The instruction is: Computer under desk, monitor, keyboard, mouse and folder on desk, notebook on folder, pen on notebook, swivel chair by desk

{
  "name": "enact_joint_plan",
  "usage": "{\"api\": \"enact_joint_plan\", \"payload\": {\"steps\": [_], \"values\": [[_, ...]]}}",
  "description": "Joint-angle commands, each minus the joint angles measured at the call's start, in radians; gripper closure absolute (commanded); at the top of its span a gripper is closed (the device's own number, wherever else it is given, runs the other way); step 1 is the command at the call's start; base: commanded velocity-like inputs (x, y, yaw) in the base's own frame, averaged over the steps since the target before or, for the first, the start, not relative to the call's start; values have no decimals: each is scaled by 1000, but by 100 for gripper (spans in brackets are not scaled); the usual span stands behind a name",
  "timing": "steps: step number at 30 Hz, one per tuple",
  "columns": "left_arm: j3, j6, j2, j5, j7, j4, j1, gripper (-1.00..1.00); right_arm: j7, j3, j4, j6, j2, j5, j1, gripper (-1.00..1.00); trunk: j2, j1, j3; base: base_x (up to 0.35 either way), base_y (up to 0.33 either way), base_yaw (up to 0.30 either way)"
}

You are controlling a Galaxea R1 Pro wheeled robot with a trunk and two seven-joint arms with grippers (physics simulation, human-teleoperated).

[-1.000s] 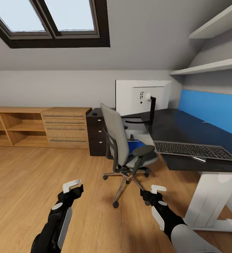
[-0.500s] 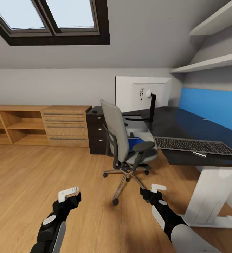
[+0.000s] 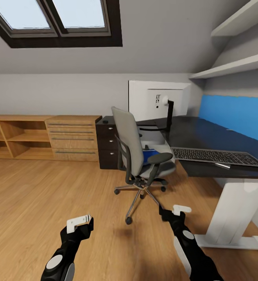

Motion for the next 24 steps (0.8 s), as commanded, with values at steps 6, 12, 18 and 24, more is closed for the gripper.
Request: {"api": "enact_joint_plan", "payload": {"steps": [6,12,18,24], "values": [[-1,6,0,2,3,-2,1,-100,0,6,-56,11,1,-9,34,-100,-43,23,-20,0,0,0],[-1,7,0,2,3,-2,1,-100,0,17,-61,12,1,-10,38,-100,-51,29,-42,0,0,0],[-1,8,0,2,4,-1,1,-100,1,20,-61,12,1,-11,38,-100,-52,32,-66,0,0,0],[-1,8,0,2,3,-1,1,-100,0,20,-61,10,0,-9,38,-100,-54,34,-89,0,0,0]]}}
